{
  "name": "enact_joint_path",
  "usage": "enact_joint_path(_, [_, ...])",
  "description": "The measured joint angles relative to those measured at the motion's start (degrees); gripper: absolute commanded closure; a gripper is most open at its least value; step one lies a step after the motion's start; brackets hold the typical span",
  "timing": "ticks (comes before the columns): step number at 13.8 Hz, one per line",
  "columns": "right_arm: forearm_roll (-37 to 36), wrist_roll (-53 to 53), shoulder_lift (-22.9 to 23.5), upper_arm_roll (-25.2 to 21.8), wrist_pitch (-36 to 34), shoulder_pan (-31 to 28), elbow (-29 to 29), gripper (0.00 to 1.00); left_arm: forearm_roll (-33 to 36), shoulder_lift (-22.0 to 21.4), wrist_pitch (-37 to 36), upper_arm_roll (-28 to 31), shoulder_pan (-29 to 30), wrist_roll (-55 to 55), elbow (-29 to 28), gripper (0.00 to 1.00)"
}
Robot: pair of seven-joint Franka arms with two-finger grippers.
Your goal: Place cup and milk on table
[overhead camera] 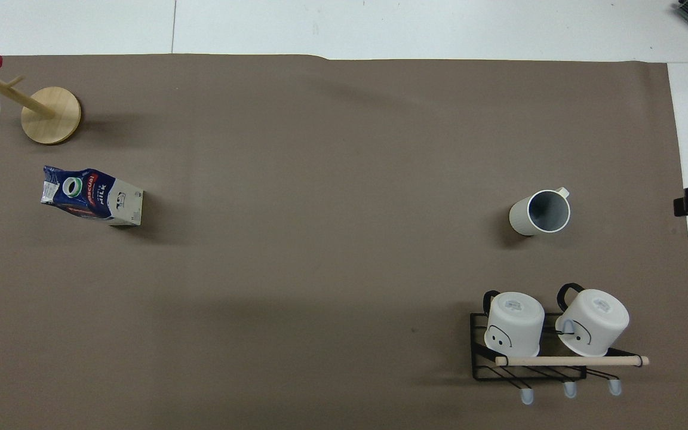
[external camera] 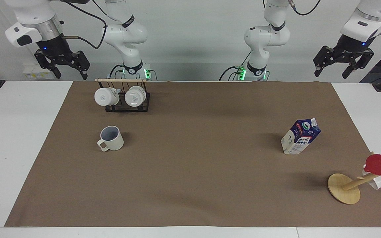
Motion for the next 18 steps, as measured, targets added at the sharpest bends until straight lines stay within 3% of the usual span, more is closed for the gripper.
enact_joint_path(15, [0.1, 1.0, 0.0, 0.8, 0.1, 1.3, -0.6, 0.00, 0.0, -0.2, 0.0, 0.1, 0.0, 0.0, -0.2, 0.00])
enact_joint_path(18, [0.1, 4.4, 0.1, 0.9, 4.8, 3.7, -3.3, 0.00, 0.0, -0.2, 0.0, 0.2, 0.0, 0.0, -0.2, 0.00])
